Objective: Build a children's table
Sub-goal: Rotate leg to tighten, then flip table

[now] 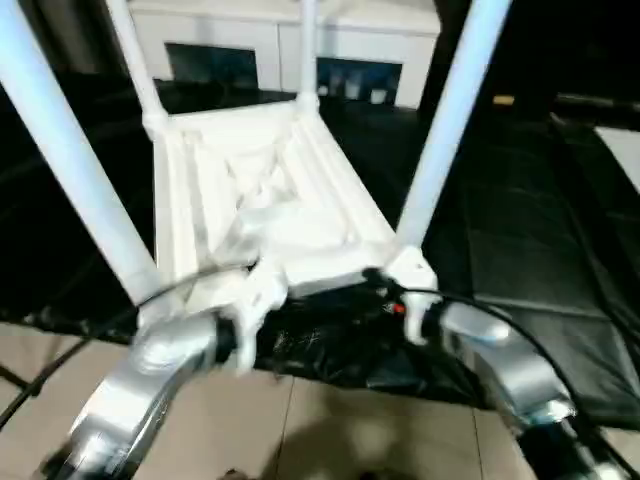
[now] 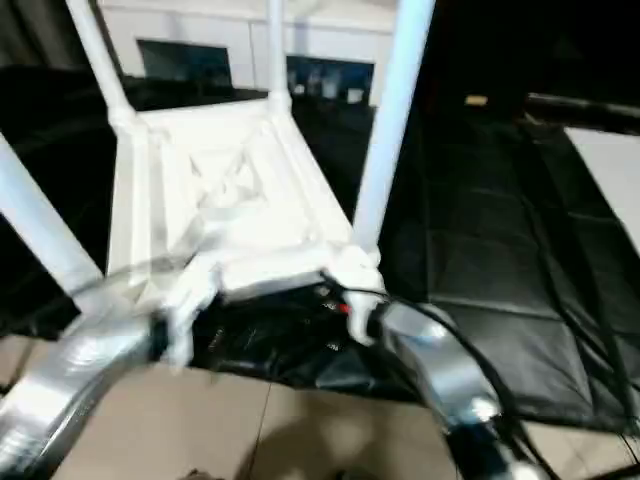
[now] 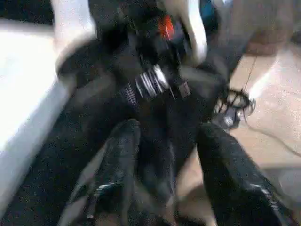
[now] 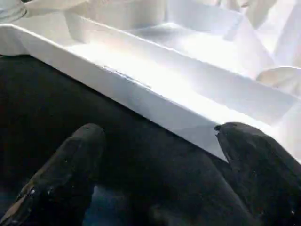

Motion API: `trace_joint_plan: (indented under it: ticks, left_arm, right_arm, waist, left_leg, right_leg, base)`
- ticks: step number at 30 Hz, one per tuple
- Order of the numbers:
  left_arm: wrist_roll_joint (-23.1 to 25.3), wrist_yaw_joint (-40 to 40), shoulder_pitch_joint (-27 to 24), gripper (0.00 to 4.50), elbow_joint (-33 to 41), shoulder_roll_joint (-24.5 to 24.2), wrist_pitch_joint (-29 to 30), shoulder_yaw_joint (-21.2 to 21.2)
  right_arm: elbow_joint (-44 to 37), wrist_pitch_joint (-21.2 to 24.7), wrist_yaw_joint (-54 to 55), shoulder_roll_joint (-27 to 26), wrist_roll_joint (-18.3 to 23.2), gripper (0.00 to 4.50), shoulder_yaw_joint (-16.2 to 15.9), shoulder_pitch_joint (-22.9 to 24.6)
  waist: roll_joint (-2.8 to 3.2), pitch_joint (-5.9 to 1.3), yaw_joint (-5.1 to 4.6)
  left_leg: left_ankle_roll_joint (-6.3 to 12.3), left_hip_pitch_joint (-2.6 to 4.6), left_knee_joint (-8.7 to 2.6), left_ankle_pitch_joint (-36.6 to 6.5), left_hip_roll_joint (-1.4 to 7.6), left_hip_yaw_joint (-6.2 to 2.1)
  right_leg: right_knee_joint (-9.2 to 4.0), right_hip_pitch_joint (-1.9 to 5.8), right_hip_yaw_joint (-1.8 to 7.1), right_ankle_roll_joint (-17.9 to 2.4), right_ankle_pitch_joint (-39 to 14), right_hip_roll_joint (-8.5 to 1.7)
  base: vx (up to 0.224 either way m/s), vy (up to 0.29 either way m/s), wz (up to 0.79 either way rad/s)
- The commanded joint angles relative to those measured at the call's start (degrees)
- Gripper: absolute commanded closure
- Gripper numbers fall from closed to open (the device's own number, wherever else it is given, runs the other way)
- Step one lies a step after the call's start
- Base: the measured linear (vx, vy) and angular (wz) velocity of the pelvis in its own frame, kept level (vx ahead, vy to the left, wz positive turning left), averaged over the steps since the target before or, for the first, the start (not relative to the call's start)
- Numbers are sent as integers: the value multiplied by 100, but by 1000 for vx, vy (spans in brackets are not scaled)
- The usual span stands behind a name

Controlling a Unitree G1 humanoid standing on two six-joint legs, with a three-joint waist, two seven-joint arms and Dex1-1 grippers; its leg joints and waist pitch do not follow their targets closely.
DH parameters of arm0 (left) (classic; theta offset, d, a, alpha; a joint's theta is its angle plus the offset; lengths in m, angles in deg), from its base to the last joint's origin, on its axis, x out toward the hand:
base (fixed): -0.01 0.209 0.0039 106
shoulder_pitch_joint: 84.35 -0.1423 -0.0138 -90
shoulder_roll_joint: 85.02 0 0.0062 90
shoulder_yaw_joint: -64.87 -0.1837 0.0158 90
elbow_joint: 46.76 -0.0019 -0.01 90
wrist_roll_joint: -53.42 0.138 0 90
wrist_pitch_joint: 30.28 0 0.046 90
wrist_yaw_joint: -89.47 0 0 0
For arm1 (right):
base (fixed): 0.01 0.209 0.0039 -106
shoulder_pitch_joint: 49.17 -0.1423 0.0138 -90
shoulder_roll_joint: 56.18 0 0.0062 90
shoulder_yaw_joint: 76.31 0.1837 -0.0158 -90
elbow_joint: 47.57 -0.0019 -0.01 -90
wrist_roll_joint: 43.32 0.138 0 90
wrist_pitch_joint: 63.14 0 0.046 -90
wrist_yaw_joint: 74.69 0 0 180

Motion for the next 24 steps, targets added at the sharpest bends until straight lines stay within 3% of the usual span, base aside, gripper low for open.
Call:
trace_joint_plan:
  ticks: [1,4,6,8,9,13,16,17,18,21,22,24]
  left_arm:
    - [151,133,-96,198,169,-167,86,86]
    - [49,190,-392,173,315,-408,182,155]
    - [20,171,-464,149,373,-479,200,180]
    - [-29,185,-547,130,496,-549,293,239]
    - [-29,196,-605,130,549,-566,333,306]
    - [-11,305,-673,92,513,-559,244,487]
    - [-29,432,-674,79,352,-540,27,630]
    - [-31,484,-679,79,281,-517,-102,696]
    - [-43,565,-698,79,222,-459,-247,810]
    - [-99,779,-710,79,143,-237,-606,1122]
    - [-235,796,-721,51,164,-120,-675,1258]
    - [-441,717,-822,45,244,-59,-655,1378]
  right_arm:
    - [438,-161,192,-66,-223,28,-34,-218]
    - [1531,-442,835,-262,-430,28,227,-771]
    - [1979,-554,1168,-302,-465,28,397,-1018]
    - [2578,-767,1703,-334,-410,28,709,-1368]
    - [3053,-1038,2094,-331,-295,28,983,-1641]
    - [4073,-1633,3038,-195,-65,28,1579,-2209]
    - [4605,-1938,3797,11,-210,28,1697,-2417]
    - [4743,-2052,3945,72,-282,28,1702,-2457]
    - [4851,-2178,3977,86,-274,28,1785,-2488]
    - [4873,-2451,3732,29,-180,28,1964,-2470]
    - [4828,-2556,3532,-1,-150,28,1990,-2430]
    - [4432,-2595,3003,-45,0,28,1993,-2187]
  waist:
    - [68,-281,-27]
    - [71,-273,-48]
    - [93,-269,-48]
    - [76,-267,-43]
    - [92,-266,-67]
    - [76,-278,-61]
    - [28,-281,-74]
    - [45,-281,-70]
    - [11,-283,-81]
    - [-8,-292,-121]
    - [-16,-298,-157]
    - [-44,-290,-203]
  left_leg:
    - [-75,133,-458,-2234,46,0]
    - [-161,108,-474,-2344,28,-32]
    - [-199,162,-453,-2480,31,-26]
    - [-213,193,-432,-2576,19,-12]
    - [-233,172,-433,-2615,5,-30]
    - [-194,178,-406,-2571,-24,-11]
    - [-163,168,-384,-2554,-47,6]
    - [-164,178,-370,-2560,-55,10]
    - [-148,176,-355,-2555,-61,21]
    - [-70,107,-358,-2547,-68,0]
    - [-35,94,-357,-2561,-61,-6]
    - [17,60,-367,-2597,-53,-20]
  right_leg:
    - [-522,185,117,-696,-2647,-201]
    - [-505,193,87,-685,-2817,-207]
    - [-529,145,87,-689,-2873,-202]
    - [-542,119,86,-634,-2948,-188]
    - [-539,140,53,-607,-3013,-187]
    - [-561,138,29,-471,-3104,-179]
    - [-583,129,7,-418,-3204,-155]
    - [-597,117,-8,-387,-3276,-155]
    - [-608,109,-10,-366,-3310,-151]
    - [-612,156,-42,-278,-3436,-169]
    - [-613,162,-55,-286,-3446,-182]
    - [-607,181,-71,-308,-3455,-185]
  base:
    - [0,0,0]
    - [0,0,0]
    - [0,0,0]
    - [0,0,0]
    - [0,0,0]
    - [0,0,0]
    - [0,0,0]
    - [0,0,0]
    - [0,0,0]
    - [0,0,0]
    - [0,0,0]
    - [0,0,0]
